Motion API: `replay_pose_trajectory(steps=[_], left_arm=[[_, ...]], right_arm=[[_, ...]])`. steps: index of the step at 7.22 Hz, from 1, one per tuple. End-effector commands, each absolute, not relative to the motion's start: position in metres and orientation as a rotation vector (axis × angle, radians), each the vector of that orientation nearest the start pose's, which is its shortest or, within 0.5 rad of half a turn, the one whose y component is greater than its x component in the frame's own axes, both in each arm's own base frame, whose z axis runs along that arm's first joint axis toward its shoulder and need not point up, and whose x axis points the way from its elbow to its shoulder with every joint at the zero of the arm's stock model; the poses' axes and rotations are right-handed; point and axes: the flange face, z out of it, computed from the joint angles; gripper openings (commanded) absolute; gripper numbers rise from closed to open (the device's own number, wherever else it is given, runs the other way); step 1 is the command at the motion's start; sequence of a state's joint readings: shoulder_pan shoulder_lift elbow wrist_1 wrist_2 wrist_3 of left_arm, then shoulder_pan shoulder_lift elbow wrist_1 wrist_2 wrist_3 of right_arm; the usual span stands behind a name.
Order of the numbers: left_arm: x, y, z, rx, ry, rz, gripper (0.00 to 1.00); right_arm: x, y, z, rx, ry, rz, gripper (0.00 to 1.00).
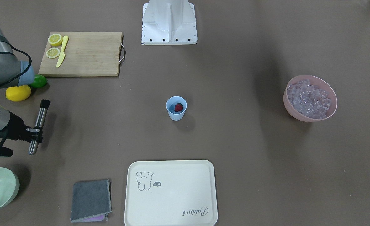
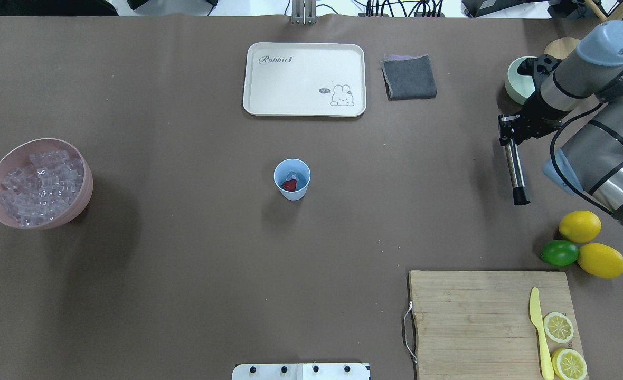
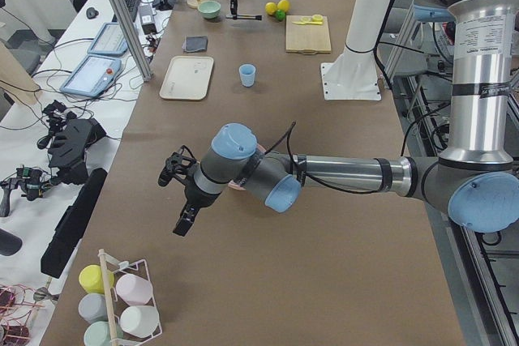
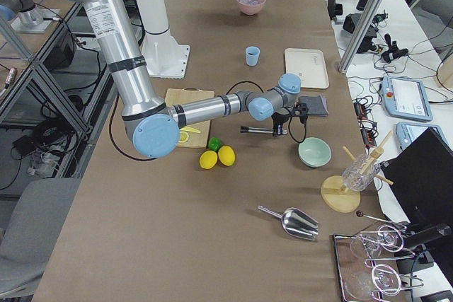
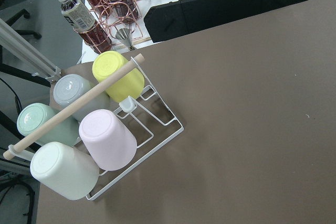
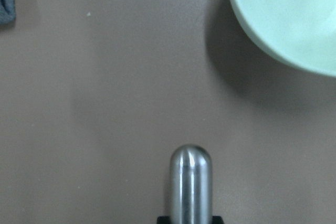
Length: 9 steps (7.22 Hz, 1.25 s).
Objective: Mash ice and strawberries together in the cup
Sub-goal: 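Lower the right gripper around the pestle top and close it, then lift the pestle and carry it over the light-blue cup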
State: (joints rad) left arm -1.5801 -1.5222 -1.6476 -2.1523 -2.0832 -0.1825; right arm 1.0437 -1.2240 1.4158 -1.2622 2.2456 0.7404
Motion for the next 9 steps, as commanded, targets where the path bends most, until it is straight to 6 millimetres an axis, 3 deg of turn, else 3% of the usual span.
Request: replay_pose_trajectory(steps=[1, 3, 5, 7, 8, 9], left_arm=[[-0.088, -0.502, 0.597, 0.537, 0.547, -0.028, 0.98], [-0.089, -0.496, 0.601, 0.532, 0.551, -0.03, 0.98], [-0.088, -0.495, 0.606, 0.519, 0.555, -0.032, 0.98], [-0.089, -0.484, 0.624, 0.479, 0.554, -0.051, 0.98], [-0.091, -0.473, 0.635, 0.46, 0.555, -0.063, 0.98], [-0.093, -0.469, 0.639, 0.451, 0.554, -0.073, 0.98]], right_arm=[[-0.253, -0.61, 0.496, 0.038, -0.821, 0.026, 0.0], [-0.238, -0.612, 0.464, 0.099, -0.85, 0.024, 0.0], [-0.244, -0.611, 0.409, 0.233, -0.887, -0.121, 0.0], [-0.248, -0.623, 0.371, 0.355, -0.884, -0.255, 0.0], [-0.249, -0.621, 0.35, 0.421, -0.902, -0.276, 0.0], [-0.259, -0.613, 0.344, 0.525, -0.918, -0.317, 0.0]])
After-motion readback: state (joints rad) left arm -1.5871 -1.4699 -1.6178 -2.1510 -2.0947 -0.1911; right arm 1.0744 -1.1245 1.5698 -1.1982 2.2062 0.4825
